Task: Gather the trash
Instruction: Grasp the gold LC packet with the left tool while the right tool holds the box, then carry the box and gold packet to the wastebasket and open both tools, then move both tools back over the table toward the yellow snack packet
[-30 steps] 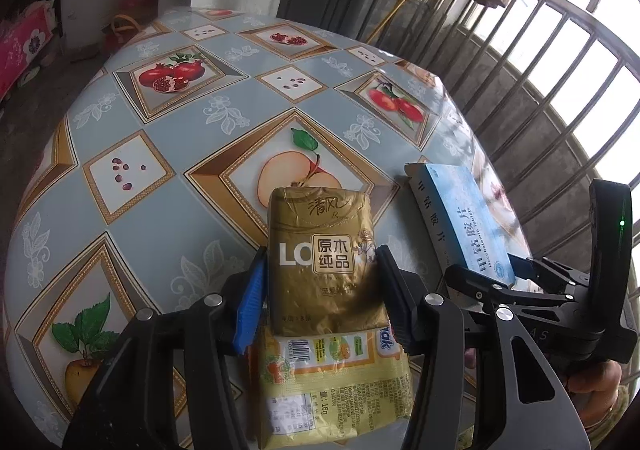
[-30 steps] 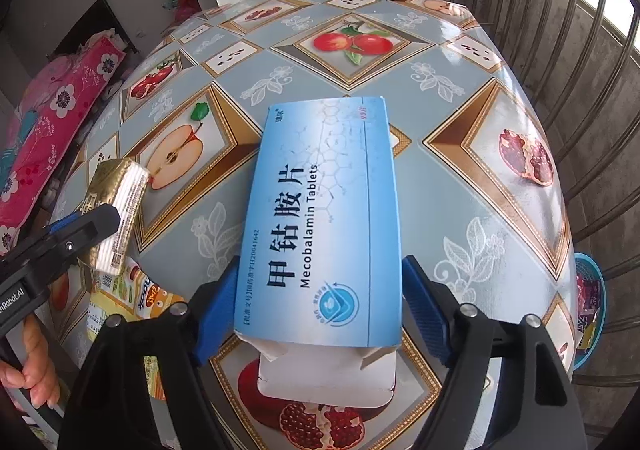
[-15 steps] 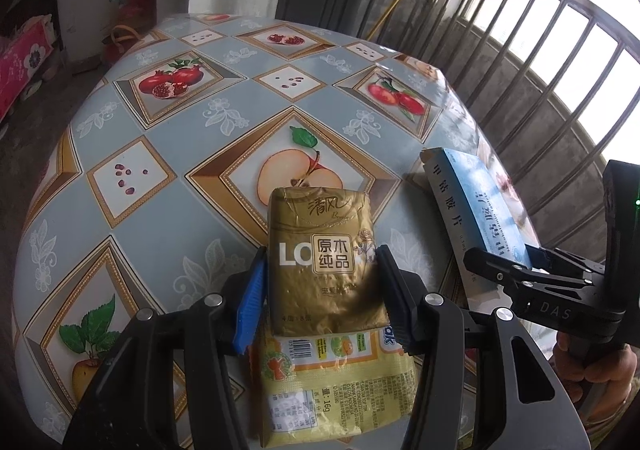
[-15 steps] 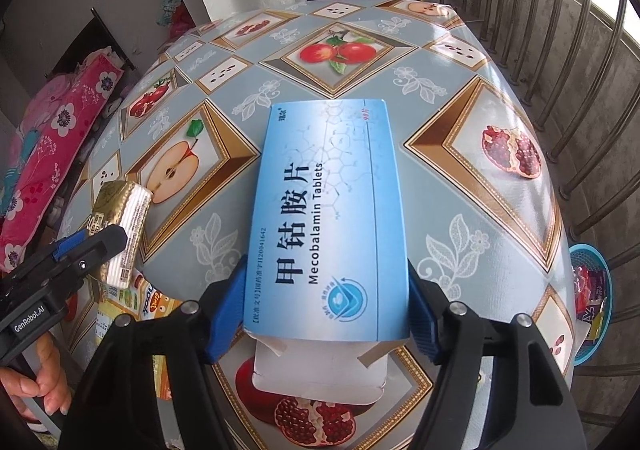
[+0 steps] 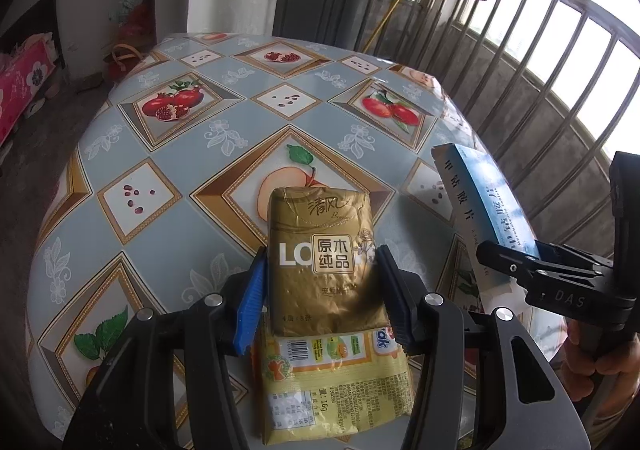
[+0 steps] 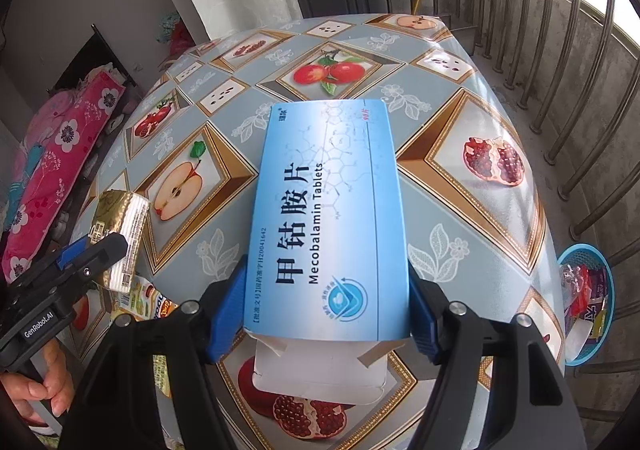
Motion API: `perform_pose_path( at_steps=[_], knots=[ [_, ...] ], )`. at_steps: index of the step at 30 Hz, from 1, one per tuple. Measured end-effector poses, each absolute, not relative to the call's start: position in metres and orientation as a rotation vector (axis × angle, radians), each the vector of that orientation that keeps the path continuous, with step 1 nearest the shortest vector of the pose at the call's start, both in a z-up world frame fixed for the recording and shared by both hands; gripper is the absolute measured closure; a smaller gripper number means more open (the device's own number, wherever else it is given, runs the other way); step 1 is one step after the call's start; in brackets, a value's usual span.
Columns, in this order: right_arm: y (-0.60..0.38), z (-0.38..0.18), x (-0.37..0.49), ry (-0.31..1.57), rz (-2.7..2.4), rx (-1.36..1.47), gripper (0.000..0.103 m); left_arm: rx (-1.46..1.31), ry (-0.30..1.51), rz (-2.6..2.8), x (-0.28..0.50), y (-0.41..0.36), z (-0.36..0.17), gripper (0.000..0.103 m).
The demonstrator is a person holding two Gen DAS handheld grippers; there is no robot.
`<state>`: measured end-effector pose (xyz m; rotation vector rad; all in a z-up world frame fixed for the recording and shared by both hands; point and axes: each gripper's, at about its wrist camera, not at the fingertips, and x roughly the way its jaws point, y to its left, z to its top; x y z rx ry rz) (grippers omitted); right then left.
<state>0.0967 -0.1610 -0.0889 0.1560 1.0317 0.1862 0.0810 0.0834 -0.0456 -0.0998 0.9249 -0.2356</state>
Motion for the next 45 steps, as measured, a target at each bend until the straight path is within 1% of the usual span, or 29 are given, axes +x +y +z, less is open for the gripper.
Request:
perform_pose_path(
  at_steps=[6,12,16,20,23,26,31,34,36,37,38,39,40,42,45],
  knots=[
    [-0.174,-0.077,0.089,0.982,0.193,0.197,0.035,-0.068,0.898,-0.26,0.081,0.068,-0.031,0.053],
    [-0.209,-0.059,0.077,0.914,0.131,0.273,0.035,-0.024,0.852,-0.382,0.089,0.029,-0.007,0.053],
    [-0.256,-0.05,0.059,0.851,0.017,0.358,0.035,0.023,0.85,-0.528,0.104,-0.021,0.005,0.054],
    [-0.33,-0.056,0.029,0.785,-0.163,0.539,0.035,0.076,0.919,-0.725,0.124,-0.098,0.003,0.053],
    [-0.399,-0.075,0.002,0.766,-0.35,0.702,0.035,0.111,1.004,-0.856,0.136,-0.168,-0.01,0.053],
    [-0.456,-0.103,-0.023,0.773,-0.523,0.802,0.034,0.139,1.105,-0.972,0.145,-0.239,-0.031,0.053],
    [-0.519,-0.15,-0.04,0.82,-0.663,0.875,0.034,0.227,1.204,-1.102,0.137,-0.349,-0.065,0.053],
    [-0.541,-0.166,-0.038,0.818,-0.687,0.885,0.033,0.259,1.235,-1.153,0.133,-0.4,-0.08,0.053],
    [-0.557,-0.18,-0.032,0.812,-0.696,0.885,0.029,0.272,1.245,-1.178,0.133,-0.428,-0.09,0.051],
    [-0.564,-0.192,-0.027,0.816,-0.679,0.885,0.028,0.286,1.247,-1.191,0.133,-0.442,-0.097,0.044],
    [-0.569,-0.207,-0.021,0.835,-0.663,0.88,0.027,0.302,1.257,-1.209,0.133,-0.457,-0.107,0.031],
    [-0.578,-0.224,-0.013,0.861,-0.678,0.874,0.025,0.317,1.266,-1.201,0.134,-0.466,-0.119,0.026],
    [-0.584,-0.243,-0.01,0.897,-0.7,0.871,0.024,0.336,1.275,-1.168,0.137,-0.474,-0.131,0.024],
    [-0.594,-0.278,-0.008,0.982,-0.732,0.898,0.024,0.342,1.329,-1.101,0.143,-0.479,-0.149,0.025],
    [-0.59,-0.289,-0.023,0.96,-0.756,0.951,0.024,0.26,1.36,-1.107,0.153,-0.458,-0.144,0.026]
  ],
)
